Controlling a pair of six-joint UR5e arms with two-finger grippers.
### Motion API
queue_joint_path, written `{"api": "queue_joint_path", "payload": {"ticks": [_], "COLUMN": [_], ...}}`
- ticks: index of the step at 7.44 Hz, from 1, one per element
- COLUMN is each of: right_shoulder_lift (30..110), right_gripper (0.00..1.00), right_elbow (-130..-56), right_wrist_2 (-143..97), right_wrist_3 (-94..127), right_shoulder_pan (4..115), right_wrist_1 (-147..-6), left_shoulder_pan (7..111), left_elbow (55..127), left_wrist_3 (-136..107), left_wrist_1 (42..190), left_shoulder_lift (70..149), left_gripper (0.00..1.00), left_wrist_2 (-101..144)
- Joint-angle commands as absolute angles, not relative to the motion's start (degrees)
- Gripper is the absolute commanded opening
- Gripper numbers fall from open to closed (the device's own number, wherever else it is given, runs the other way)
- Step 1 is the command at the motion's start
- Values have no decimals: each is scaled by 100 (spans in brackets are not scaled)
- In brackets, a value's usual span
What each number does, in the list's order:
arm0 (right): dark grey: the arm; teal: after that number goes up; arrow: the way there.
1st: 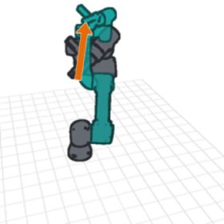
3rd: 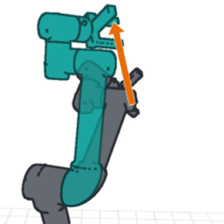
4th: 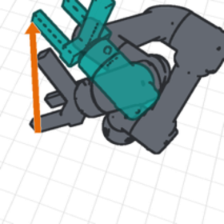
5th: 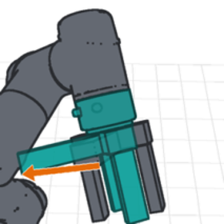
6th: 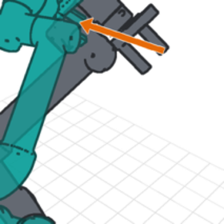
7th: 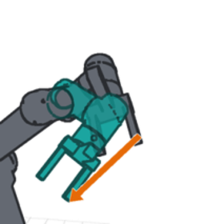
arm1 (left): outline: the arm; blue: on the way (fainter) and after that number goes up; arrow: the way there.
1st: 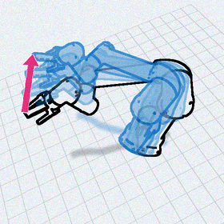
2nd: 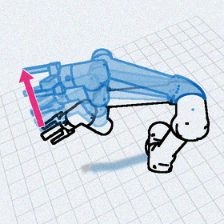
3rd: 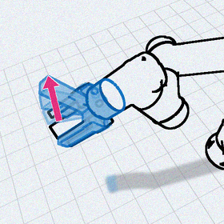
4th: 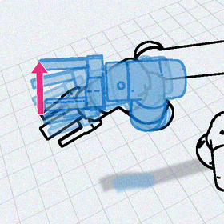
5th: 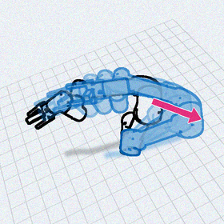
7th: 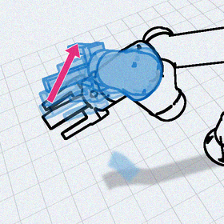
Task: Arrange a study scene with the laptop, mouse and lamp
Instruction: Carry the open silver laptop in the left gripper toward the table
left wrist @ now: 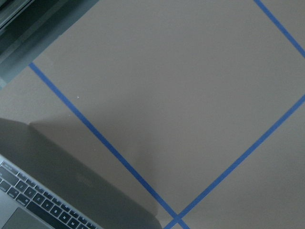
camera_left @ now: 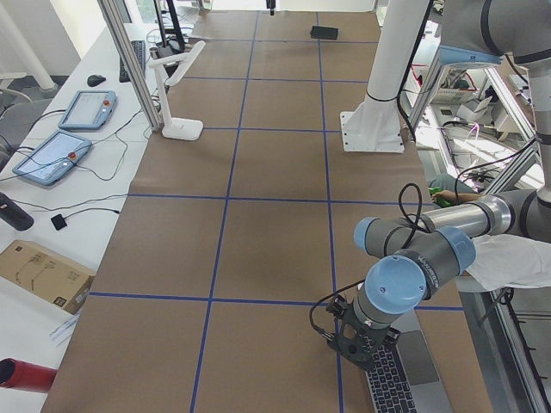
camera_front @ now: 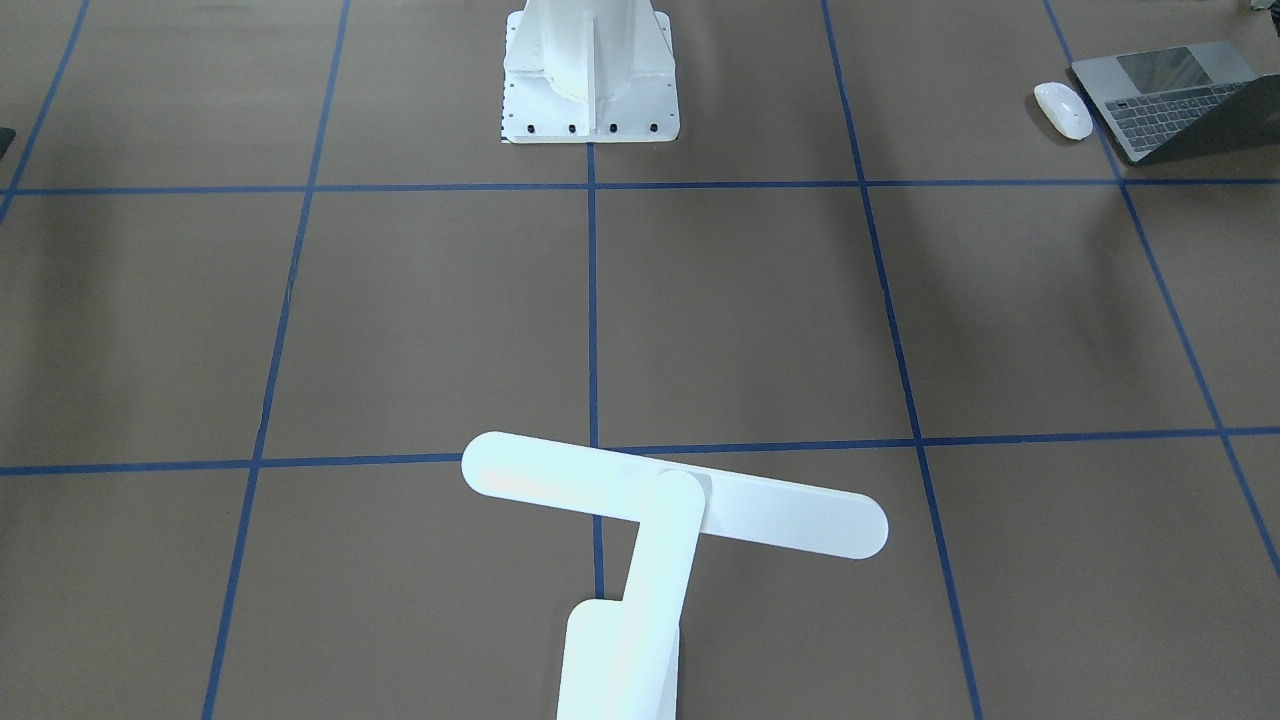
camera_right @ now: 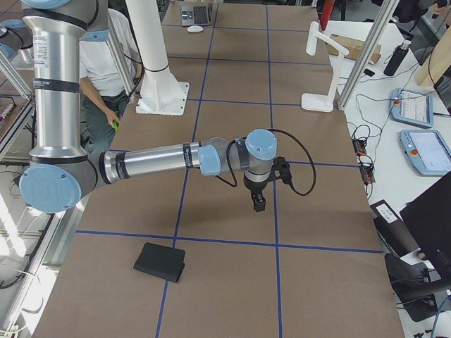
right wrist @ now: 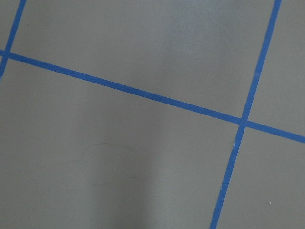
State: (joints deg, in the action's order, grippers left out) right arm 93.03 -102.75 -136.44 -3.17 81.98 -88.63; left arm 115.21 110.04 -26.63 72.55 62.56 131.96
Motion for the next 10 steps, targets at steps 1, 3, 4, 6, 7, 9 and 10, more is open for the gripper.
{"api": "queue_joint_path", "payload": {"ticks": [1, 3, 4, 6, 7, 9, 10], "right_shoulder_lift": [9457, 9466, 9466, 9483, 9483, 9492, 9492], "right_gripper": [99, 99, 99, 99, 99, 99, 99], "right_elbow": [-10248, -10257, -10257, -10257, -10274, -10274, -10266], "right_wrist_2": [-13658, -13719, -13720, -13746, -13755, -13816, -13816], "right_wrist_3": [-281, -316, -316, -299, -299, -290, -290], "right_shoulder_pan": [8174, 8183, 8174, 8183, 8183, 8174, 8174], "right_wrist_1": [-8447, -8420, -8420, -8429, -8429, -8429, -8429], "left_shoulder_pan": [11558, 11549, 11549, 11549, 11549, 11558, 11566], "left_elbow": [10575, 10205, 10152, 9924, 9923, 9967, 10028], "left_wrist_3": [-2961, -3452, -3611, -4006, -4260, -4307, -4315], "left_wrist_1": [7312, 7636, 7672, 7953, 7963, 7954, 7972], "left_shoulder_lift": [6249, 6504, 6547, 6530, 6522, 6338, 6250], "left_gripper": [99, 99, 99, 99, 99, 98, 97], "left_wrist_2": [13166, 13166, 13175, 13210, 13219, 13236, 13315]}}
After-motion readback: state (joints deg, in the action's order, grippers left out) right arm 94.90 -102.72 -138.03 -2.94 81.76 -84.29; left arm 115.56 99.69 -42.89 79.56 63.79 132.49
